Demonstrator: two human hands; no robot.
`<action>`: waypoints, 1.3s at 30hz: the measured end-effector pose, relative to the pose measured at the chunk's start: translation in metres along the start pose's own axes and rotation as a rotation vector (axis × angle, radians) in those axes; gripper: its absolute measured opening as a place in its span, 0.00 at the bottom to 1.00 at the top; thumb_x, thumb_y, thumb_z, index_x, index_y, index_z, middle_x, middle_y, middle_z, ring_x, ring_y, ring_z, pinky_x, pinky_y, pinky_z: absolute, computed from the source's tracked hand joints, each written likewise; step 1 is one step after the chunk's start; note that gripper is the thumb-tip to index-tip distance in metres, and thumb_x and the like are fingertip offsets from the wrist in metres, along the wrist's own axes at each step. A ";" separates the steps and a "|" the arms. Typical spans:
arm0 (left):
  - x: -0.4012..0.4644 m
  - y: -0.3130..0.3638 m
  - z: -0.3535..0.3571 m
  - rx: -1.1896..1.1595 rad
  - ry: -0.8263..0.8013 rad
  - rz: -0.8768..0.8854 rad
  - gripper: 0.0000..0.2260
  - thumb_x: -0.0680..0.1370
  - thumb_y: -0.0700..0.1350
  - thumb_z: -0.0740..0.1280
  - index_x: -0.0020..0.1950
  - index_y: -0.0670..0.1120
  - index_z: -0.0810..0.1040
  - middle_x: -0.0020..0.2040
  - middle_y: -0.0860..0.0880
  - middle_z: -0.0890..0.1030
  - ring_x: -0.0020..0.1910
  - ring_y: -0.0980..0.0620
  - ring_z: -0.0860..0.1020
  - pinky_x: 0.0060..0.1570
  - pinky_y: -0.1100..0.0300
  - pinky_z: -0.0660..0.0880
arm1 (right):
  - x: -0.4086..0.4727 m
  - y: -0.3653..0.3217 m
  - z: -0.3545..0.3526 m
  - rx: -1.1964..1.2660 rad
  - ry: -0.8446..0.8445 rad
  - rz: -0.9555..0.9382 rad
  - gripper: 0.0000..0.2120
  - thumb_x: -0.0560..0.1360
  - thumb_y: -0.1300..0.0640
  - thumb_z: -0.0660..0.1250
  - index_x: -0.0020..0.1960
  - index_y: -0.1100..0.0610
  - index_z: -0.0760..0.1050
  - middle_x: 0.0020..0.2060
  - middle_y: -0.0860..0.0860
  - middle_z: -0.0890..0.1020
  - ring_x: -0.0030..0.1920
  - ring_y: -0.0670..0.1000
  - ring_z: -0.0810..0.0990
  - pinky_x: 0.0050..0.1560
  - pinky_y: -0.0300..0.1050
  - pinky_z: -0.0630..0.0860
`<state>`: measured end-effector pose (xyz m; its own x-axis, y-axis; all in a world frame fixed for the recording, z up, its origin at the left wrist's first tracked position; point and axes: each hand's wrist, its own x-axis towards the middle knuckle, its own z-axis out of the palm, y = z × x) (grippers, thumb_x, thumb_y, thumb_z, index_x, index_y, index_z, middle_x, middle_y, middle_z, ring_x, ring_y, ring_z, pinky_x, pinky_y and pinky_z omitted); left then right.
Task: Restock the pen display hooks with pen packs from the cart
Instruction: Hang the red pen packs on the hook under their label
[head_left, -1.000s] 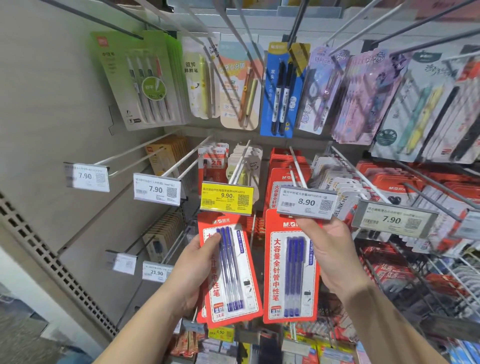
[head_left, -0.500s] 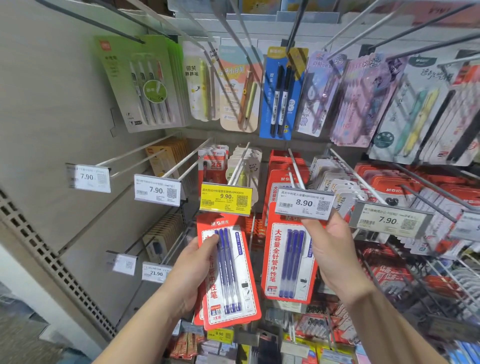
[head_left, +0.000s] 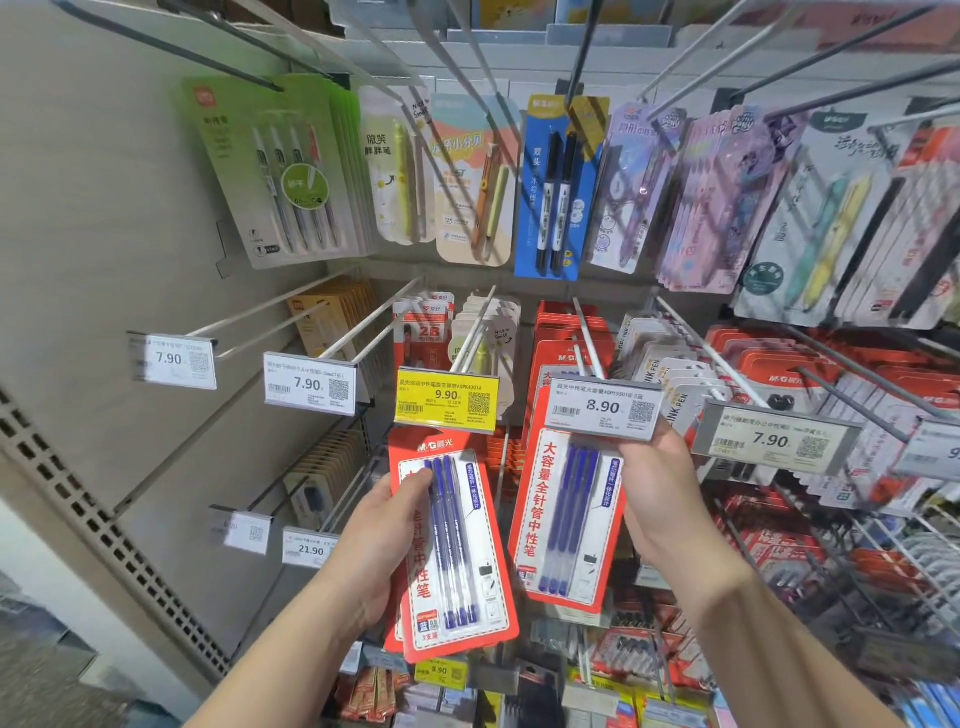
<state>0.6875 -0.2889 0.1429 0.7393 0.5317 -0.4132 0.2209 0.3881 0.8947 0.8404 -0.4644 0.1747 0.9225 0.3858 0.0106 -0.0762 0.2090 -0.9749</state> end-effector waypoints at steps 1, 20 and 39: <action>0.000 0.000 0.000 -0.002 0.001 0.002 0.12 0.85 0.52 0.62 0.63 0.46 0.76 0.51 0.39 0.87 0.53 0.34 0.85 0.52 0.43 0.82 | 0.003 0.001 0.000 -0.021 0.000 -0.011 0.11 0.81 0.65 0.66 0.62 0.61 0.79 0.51 0.55 0.88 0.51 0.54 0.87 0.50 0.49 0.82; 0.002 -0.002 -0.003 -0.036 0.012 -0.003 0.13 0.86 0.52 0.62 0.64 0.46 0.77 0.50 0.39 0.87 0.45 0.40 0.86 0.40 0.52 0.82 | 0.013 0.065 -0.022 -0.364 0.030 -0.048 0.10 0.84 0.51 0.63 0.61 0.50 0.81 0.54 0.44 0.87 0.57 0.49 0.83 0.64 0.59 0.77; 0.003 -0.009 -0.006 -0.060 -0.008 0.020 0.12 0.86 0.51 0.62 0.63 0.45 0.78 0.49 0.39 0.87 0.40 0.43 0.86 0.39 0.54 0.80 | 0.050 0.051 0.000 -0.221 0.128 0.132 0.09 0.84 0.58 0.63 0.49 0.44 0.73 0.49 0.42 0.77 0.43 0.40 0.72 0.57 0.42 0.68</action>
<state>0.6837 -0.2866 0.1326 0.7481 0.5339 -0.3941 0.1681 0.4221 0.8908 0.8829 -0.4346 0.1258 0.9515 0.2768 -0.1345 -0.1277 -0.0423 -0.9909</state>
